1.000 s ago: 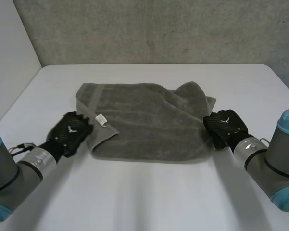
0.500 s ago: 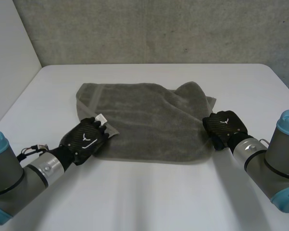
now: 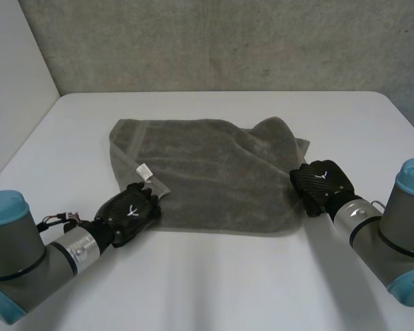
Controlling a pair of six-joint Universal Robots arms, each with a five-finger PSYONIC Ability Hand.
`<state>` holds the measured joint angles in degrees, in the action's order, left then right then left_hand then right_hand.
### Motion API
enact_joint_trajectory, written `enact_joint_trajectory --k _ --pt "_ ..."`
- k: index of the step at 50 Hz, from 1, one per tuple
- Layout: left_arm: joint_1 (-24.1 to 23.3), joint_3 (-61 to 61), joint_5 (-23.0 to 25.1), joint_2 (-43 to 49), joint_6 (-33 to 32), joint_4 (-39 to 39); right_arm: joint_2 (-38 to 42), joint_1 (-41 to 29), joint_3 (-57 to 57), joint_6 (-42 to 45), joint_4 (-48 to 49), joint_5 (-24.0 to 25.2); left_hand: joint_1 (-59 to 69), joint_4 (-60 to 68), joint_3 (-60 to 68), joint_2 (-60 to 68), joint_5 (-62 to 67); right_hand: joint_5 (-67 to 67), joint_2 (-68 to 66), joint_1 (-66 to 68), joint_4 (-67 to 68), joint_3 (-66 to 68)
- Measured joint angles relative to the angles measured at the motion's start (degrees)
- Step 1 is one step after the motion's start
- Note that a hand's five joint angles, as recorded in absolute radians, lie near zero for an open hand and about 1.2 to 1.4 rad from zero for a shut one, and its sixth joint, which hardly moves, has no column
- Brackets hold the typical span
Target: Fold the towel.
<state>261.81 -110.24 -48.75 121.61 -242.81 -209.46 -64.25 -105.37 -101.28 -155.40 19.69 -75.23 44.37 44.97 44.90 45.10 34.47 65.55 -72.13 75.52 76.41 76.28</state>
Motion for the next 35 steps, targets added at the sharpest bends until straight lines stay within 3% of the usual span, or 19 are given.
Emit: enact_joint_trajectory --k 13,20,35 --pt "-0.4 1.2 0.0 0.4 1.0 -0.4 0.1 -0.1 -0.2 0.1 0.0 0.0 20.2 21.7 21.1 21.2 21.4 0.0 0.0 0.0 0.0 0.0" --pt "-0.4 1.4 0.0 0.1 1.3 -0.4 0.2 -0.1 -0.3 0.1 -0.1 0.0 26.7 31.4 29.8 29.7 25.9 0.0 0.0 0.0 0.0 0.0" --pt "-0.2 1.8 -1.9 -2.4 6.1 -0.7 -0.6 0.1 0.3 -0.2 -0.7 -0.1 27.1 32.6 30.8 30.7 26.1 0.0 0.0 0.0 0.0 0.0"
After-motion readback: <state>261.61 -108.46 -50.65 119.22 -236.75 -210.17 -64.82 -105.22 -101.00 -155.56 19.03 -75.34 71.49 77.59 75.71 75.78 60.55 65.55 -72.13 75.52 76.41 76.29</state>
